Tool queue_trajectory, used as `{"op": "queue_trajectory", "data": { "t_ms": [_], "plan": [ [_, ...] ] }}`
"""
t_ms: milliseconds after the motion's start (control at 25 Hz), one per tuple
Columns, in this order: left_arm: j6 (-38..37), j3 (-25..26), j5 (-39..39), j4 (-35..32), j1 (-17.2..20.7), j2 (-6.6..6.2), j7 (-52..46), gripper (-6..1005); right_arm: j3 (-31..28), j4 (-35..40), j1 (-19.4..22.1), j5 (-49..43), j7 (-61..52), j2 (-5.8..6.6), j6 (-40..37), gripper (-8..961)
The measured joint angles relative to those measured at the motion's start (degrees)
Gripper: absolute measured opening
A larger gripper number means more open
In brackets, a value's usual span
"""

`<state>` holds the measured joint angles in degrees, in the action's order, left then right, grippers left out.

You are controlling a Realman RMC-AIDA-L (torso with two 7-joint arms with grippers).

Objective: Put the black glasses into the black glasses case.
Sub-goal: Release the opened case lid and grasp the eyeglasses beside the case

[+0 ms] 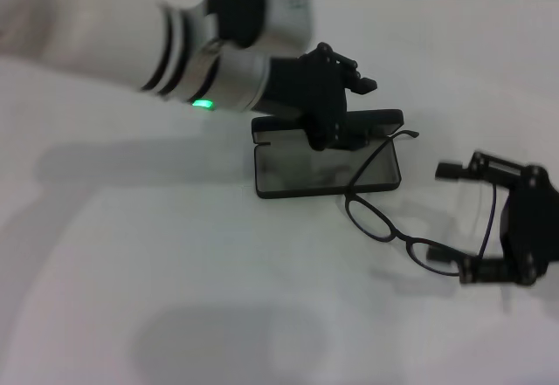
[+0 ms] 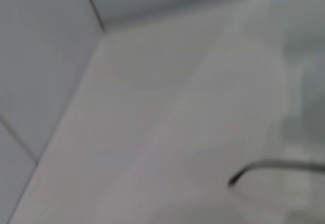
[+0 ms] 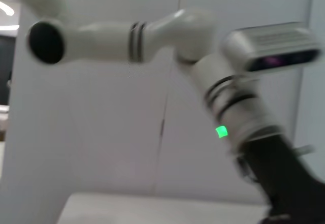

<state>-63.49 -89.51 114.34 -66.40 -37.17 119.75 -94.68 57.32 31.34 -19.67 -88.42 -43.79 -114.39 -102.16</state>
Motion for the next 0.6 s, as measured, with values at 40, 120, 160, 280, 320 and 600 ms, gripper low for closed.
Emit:
{"op": "queue_trajectory", "data": {
  "t_ms": [40, 120, 160, 280, 320, 600],
  "plan": [
    [-0.2, 0.4, -3.9, -0.7, 2.1, 0.03, 2.8, 473, -0.3, 0.4, 0.0, 0.7, -0.7, -0.26, 0.0, 871],
    [-0.9, 1.1, -14.0, -1.1, 7.0, 0.05, 10.4, 551, -0.7, 3.1, 0.3, 1.5, -4.1, -0.73, 0.6, 871],
    [-1.4, 1.4, -19.1, -0.7, 9.2, 0.04, 13.8, 565, -0.6, 5.4, 0.5, 1.5, -6.8, -0.87, 1.0, 871],
    [-3.5, 3.4, -30.3, 3.3, 13.3, 0.00, 20.6, 608, -0.2, 13.6, 0.8, -0.7, -18.0, -0.95, 1.8, 870],
    [-4.3, 4.4, -32.9, 5.4, 13.9, -0.01, 22.0, 622, -0.2, 16.9, 0.8, -2.2, -22.3, -0.97, 2.1, 870],
    [-15.3, 17.4, -48.5, 28.3, 14.4, -0.14, 37.9, 620, 2.5, 34.2, 0.1, -10.8, -44.5, -1.02, 3.8, 868]
  ]
}}
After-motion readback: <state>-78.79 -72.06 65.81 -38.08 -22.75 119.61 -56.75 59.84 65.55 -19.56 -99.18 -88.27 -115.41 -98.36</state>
